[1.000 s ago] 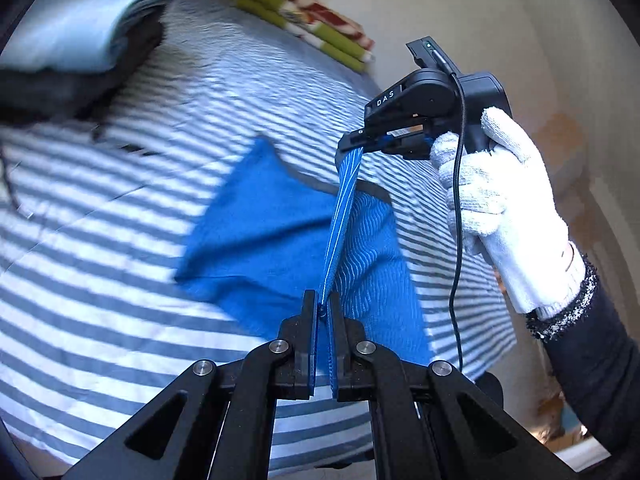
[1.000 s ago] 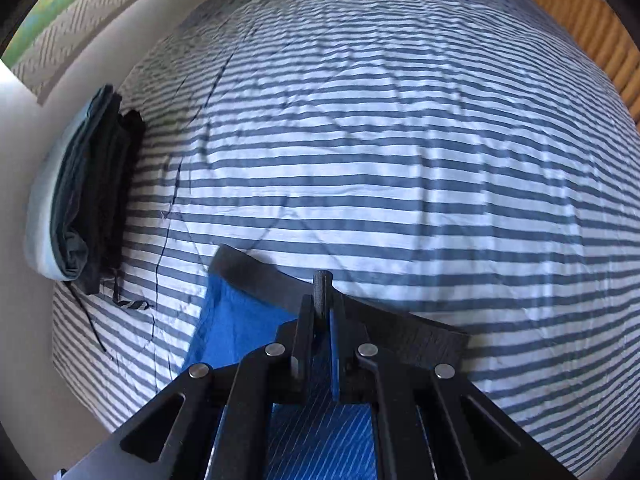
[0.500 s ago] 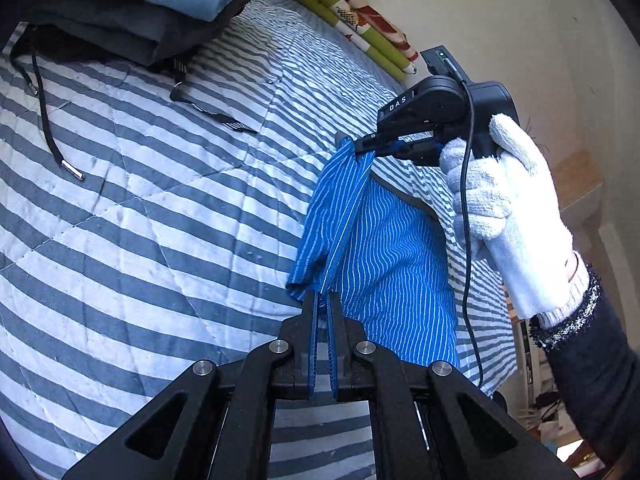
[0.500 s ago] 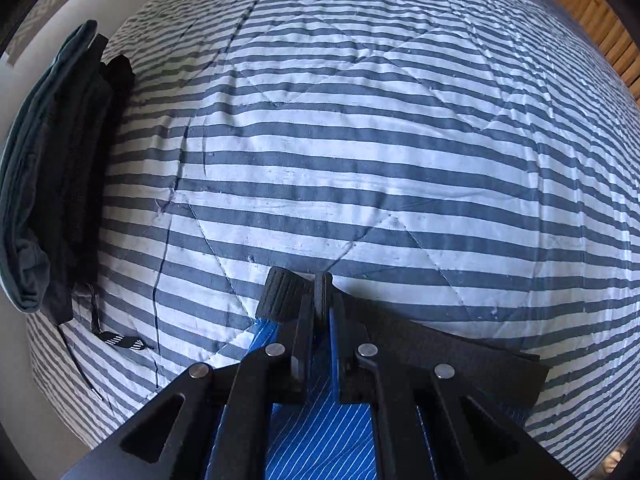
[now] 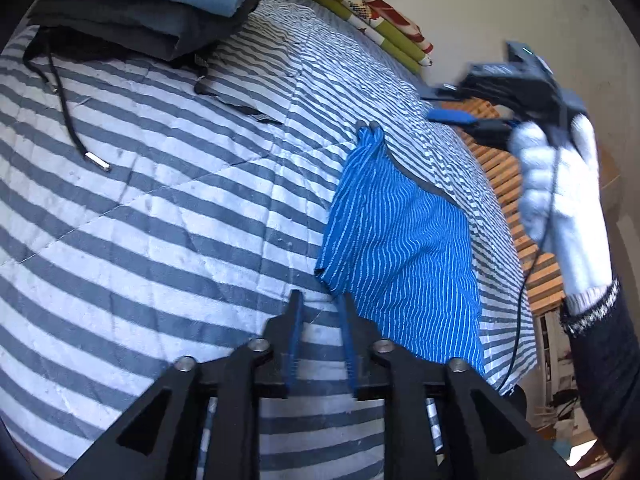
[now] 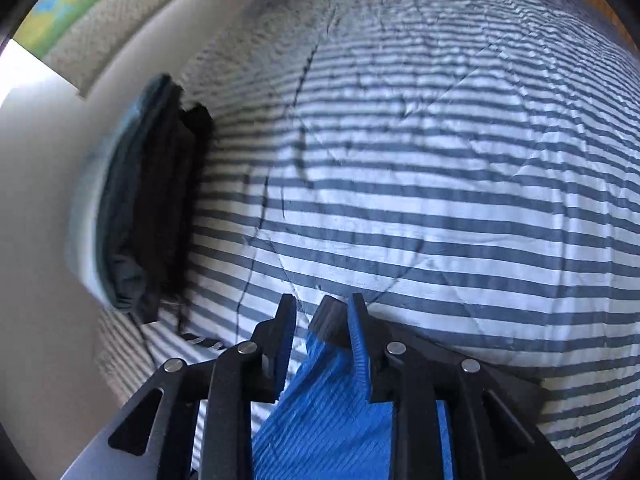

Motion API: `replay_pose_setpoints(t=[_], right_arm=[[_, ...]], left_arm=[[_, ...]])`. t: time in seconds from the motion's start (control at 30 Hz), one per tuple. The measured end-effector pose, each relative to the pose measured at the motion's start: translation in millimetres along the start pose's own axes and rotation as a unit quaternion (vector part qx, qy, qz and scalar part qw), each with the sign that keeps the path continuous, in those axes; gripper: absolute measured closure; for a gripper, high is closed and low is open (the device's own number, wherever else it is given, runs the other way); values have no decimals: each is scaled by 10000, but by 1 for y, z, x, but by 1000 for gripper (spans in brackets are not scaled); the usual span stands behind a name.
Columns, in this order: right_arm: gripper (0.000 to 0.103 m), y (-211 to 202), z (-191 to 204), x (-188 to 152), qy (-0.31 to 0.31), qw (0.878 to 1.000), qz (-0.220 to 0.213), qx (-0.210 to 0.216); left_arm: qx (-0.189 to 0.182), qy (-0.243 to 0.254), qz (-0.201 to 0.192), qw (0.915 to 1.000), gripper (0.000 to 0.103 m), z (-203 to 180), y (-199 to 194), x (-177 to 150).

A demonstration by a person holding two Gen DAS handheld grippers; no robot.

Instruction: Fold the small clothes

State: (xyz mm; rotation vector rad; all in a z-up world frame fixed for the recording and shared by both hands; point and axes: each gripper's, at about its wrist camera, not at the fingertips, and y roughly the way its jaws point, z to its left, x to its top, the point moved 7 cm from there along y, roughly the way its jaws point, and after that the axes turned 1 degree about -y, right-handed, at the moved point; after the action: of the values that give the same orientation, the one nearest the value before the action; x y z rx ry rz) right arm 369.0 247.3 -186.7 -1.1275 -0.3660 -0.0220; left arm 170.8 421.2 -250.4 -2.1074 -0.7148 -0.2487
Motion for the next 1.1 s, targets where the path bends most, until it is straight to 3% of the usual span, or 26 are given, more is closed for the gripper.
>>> replay_pose_setpoints(t=[0.1,0.17,0.23,0.4,0.6,0.73,0.8,0.93,1.1], right_arm=[[71,-43,-31,-18,54,9995,-318,39],[71,-64,-58,-35,136,9988,-458,-79],[71,-78,-91,-58,333,9975,-533,-310],[71,-78,-151,-107,798,9943,-490,-512],[71,-53,-174,-124,1241,9919,-261,1],[68,-47,-167,-117,988,9948,-233,-3],[63,-41,-160,-115,881,9960,-157,29],[63,-27,-152,-112,802,9967,-15,125],[63,-12,-153,-106,882,9959,141,150]], left_arm=[[112,127,-45,9998,77,-4,-10,9],[163,257,-56,9995,66,-12,-12,22],[143,329,-40,9993,45,-24,-10,38],[109,799,226,9965,35,-68,23,79],[393,915,828,9916,34,-92,89,117],[719,913,1051,9876,28,-92,120,137],[759,856,1219,9859,28,-89,130,140],[1032,987,1418,9795,28,-87,147,141],[1104,1121,1397,9776,34,-91,153,145]])
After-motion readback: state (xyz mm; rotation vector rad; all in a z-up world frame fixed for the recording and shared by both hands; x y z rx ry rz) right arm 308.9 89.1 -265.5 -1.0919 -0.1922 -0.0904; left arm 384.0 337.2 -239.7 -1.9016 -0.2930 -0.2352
